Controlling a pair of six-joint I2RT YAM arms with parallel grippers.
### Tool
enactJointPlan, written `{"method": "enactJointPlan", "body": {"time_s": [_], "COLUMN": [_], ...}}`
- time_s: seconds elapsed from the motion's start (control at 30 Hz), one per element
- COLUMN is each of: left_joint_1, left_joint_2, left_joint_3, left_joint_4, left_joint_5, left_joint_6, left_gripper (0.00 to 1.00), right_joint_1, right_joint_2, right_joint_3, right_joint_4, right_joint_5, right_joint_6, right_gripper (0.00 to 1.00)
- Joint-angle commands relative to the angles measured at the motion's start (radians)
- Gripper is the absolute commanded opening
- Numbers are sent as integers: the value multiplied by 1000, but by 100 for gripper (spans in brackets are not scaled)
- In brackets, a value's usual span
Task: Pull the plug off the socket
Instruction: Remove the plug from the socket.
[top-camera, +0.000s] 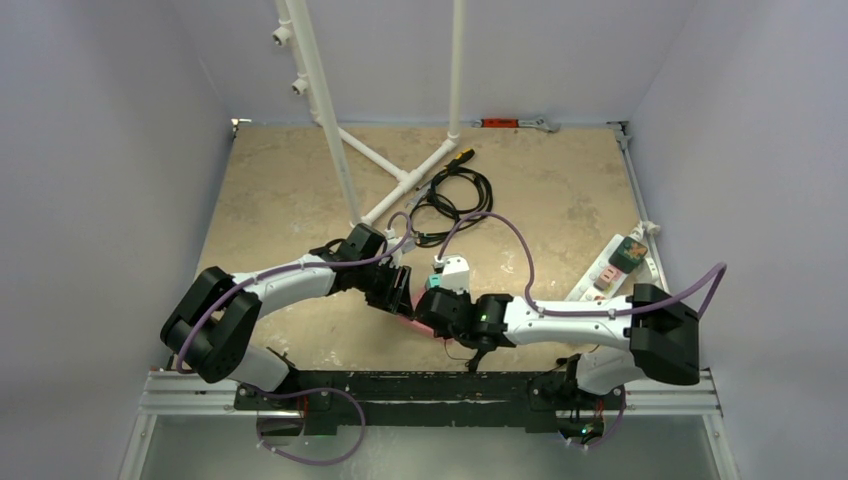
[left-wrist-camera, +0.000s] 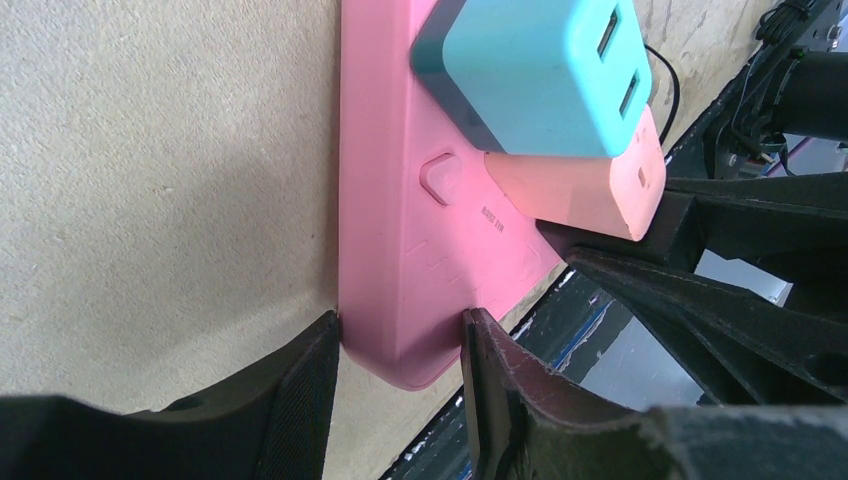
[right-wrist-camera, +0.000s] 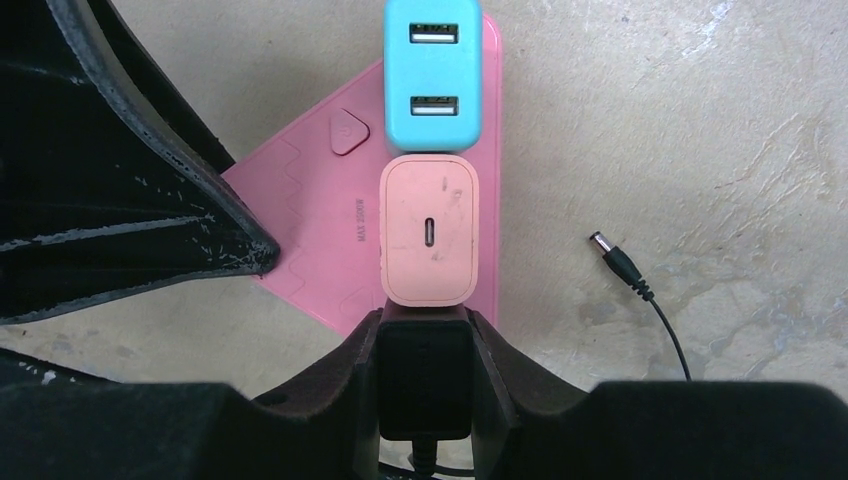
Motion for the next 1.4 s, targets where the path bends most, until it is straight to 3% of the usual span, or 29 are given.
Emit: {"method": "enactJointPlan", "body": {"time_s": [0.0,0.43,1.37], "left_joint_1": [5,5,4], "left_joint_2": [18,18,18], "left_joint_3": [-3,-3,-1], "left_joint_4": [-55,-55,-54], "left_joint_5": [-132,-123,-113], "left_joint_6": [49,49,52], "left_gripper": [0,0,0], "right_joint_1": [-10,-130,-15], "right_joint_2": [-71,-187,48], "right_joint_3": [-37,-157,95], "right_joint_4": [82,234,-95], "right_joint_5": [-44,-220,61], "right_joint_6": [-40,-140,3], "right_gripper": [0,0,0]}}
